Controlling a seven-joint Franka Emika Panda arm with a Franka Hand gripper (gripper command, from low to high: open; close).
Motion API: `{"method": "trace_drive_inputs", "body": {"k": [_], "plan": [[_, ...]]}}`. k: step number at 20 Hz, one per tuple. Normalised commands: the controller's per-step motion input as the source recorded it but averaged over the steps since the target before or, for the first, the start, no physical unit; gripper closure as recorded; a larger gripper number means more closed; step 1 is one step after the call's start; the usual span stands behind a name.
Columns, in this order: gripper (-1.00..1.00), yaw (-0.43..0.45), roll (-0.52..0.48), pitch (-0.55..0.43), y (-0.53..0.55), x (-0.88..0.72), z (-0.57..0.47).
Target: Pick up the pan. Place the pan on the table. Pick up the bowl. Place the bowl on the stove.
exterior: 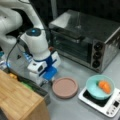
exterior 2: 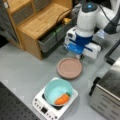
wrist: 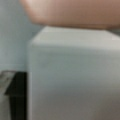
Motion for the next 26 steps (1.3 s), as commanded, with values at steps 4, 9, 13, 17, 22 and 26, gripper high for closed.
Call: {"method": "trace_drive_inputs", "body": {"k": [4,9,13,17,22,26], "plan": [[1.00,-0.020,0.001,0.058,0.10,-0.04,0.29],[1.00,-0.054,0.027,0.111,0.09,0.06,0.33],[1.00,-0.077,0.060,0.132,0.08,0.17,0.35],[1.00,-0.081,0.096,0.160,0.07,0.29,0.44],[1.00,-0.085,0.122,0.216,0.08,0.39,0.54],[1.00,-0.092,0.149,0.277,0.10,0.46,0.61]]}}
